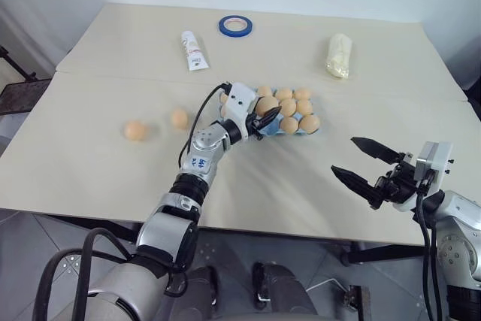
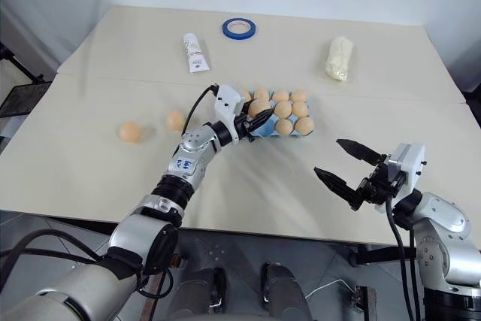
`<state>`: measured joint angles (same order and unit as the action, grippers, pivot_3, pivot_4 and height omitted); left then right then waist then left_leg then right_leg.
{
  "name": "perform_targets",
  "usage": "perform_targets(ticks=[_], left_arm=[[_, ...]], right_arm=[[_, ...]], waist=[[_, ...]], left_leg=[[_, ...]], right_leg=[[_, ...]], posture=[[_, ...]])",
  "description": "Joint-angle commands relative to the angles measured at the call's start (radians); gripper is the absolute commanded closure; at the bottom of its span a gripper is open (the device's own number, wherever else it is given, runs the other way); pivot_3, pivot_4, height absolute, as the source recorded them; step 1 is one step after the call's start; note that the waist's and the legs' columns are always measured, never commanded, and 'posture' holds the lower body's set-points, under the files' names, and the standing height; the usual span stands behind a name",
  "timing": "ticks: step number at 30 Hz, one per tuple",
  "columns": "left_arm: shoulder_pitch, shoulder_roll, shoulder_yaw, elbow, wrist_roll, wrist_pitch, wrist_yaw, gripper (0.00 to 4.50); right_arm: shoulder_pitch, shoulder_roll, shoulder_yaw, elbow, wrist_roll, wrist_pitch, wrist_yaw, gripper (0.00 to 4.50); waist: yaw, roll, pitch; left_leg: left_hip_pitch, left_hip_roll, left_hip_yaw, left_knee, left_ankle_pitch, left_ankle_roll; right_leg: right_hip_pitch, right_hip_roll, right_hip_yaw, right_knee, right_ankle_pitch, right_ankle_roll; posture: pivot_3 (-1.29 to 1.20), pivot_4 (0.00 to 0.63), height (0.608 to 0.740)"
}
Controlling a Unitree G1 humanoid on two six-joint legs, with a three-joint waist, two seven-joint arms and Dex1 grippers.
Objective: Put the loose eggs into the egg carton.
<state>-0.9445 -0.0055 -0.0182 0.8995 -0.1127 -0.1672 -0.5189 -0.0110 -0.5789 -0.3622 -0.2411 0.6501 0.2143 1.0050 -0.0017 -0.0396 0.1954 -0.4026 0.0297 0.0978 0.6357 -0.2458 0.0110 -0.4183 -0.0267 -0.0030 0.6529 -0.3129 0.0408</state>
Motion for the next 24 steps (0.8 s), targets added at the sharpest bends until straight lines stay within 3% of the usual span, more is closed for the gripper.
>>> perform_targets(ticks=[1, 7, 8, 12, 16, 24], left_arm=[[-0.06, -0.011, -0.001, 0.04, 0.015, -0.042, -0.004, 2.09], [-0.099, -0.016, 0.005, 0.111, 0.029, -0.064, 0.007, 0.21], [-0.105, -0.014, 0.004, 0.118, 0.034, -0.057, 0.018, 0.05], [-0.108, -0.005, 0.0, 0.112, 0.043, -0.05, 0.018, 0.05], [-0.041, 0.027, -0.005, -0.027, 0.038, -0.017, -0.005, 0.05], [0.281, 0.172, -0.025, -0.583, -0.038, 0.205, -0.154, 0.05]], right_arm=[[0.007, -0.003, -0.029, -0.041, 0.015, -0.018, -0.026, 0.0], [0.005, -0.012, -0.021, -0.041, 0.009, -0.015, -0.043, 0.0], [0.005, -0.014, -0.02, -0.041, 0.008, -0.014, -0.044, 0.0], [0.0, -0.019, -0.012, -0.04, 0.006, -0.007, -0.048, 0.0], [-0.012, -0.03, -0.004, -0.032, 0.009, 0.003, -0.04, 0.0], [-0.066, -0.046, 0.025, 0.009, 0.014, 0.017, -0.008, 0.0]], waist=[[0.0, 0.0, 0.0], [0.0, 0.0, 0.0], [0.0, 0.0, 0.0], [0.0, 0.0, 0.0], [-0.003, 0.0, 0.0], [-0.009, 0.0, 0.0]], left_leg=[[0.0, 0.0, 0.0, 0.0, 0.0, 0.0], [0.0, 0.0, 0.0, 0.0, 0.0, 0.0], [0.0, 0.0, 0.0, 0.0, 0.0, 0.0], [0.0, 0.0, 0.0, 0.0, 0.0, 0.0], [0.0, 0.0, 0.0, 0.0, 0.0, 0.0], [0.003, 0.001, 0.001, -0.002, 0.001, -0.002]], right_leg=[[0.0, 0.0, 0.0, 0.0, 0.0, 0.0], [0.0, 0.0, 0.0, 0.0, 0.0, 0.0], [0.0, 0.0, 0.0, 0.0, 0.0, 0.0], [0.0, 0.0, 0.0, 0.0, 0.0, 0.0], [0.0, 0.0, 0.0, 0.0, 0.0, 0.0], [0.0, 0.0, 0.002, 0.003, 0.0, -0.001]], posture=[[0.0, 0.15, 0.74], [0.0, 0.15, 0.74], [0.0, 0.15, 0.74], [0.0, 0.15, 0.74], [0.0, 0.15, 0.74], [0.0, 0.15, 0.74]])
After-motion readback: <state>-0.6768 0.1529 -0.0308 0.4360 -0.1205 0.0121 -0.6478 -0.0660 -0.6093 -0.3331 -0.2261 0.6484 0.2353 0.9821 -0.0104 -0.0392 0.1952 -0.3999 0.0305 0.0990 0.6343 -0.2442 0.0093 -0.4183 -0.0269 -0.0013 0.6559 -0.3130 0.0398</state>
